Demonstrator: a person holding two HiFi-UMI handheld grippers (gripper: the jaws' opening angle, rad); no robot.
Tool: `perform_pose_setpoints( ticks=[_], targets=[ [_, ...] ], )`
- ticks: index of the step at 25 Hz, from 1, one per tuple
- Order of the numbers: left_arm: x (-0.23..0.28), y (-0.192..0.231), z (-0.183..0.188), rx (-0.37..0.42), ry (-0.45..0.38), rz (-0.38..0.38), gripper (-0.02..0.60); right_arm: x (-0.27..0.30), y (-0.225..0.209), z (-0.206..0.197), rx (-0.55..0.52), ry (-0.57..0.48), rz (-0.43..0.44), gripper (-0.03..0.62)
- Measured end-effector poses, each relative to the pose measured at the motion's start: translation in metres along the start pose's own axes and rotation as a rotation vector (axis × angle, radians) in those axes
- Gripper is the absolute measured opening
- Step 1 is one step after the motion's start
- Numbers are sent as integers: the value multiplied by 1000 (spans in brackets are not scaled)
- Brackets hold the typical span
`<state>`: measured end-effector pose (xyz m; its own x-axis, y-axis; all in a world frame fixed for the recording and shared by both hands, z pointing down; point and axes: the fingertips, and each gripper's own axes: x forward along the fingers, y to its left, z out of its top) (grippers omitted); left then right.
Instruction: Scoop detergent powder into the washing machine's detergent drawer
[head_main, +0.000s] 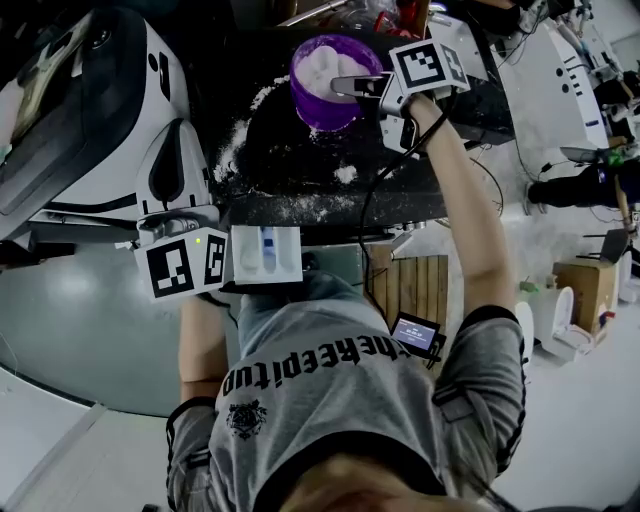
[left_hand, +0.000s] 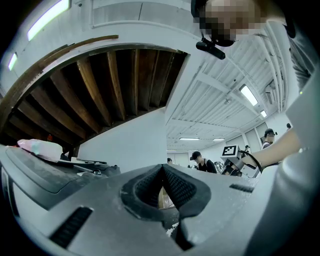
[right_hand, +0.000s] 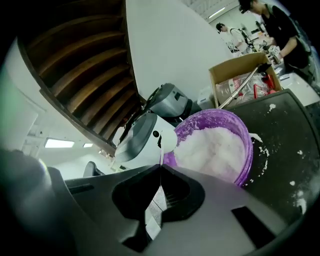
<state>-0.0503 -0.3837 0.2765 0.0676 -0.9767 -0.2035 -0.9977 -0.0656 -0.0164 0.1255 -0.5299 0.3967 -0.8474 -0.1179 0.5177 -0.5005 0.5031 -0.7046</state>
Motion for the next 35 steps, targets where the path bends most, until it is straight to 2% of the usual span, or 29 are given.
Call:
perform_pose_setpoints(
  ticks=[7,13,25,35],
  targets=[
    [-11,-3,7,-9,-17,-37,3,-15,7,-12,61,-130,1,5],
    [-27,2,16,-13,-28,-81,3,-21,26,-39,160,-226,78,5],
    [-73,20,30,-26,-39,-158,3,-19,82,-107,220,-320,136,5],
    [-125,29,38,-43,-31,-223,3,2,114,-182,220,-338,66,5]
  ],
)
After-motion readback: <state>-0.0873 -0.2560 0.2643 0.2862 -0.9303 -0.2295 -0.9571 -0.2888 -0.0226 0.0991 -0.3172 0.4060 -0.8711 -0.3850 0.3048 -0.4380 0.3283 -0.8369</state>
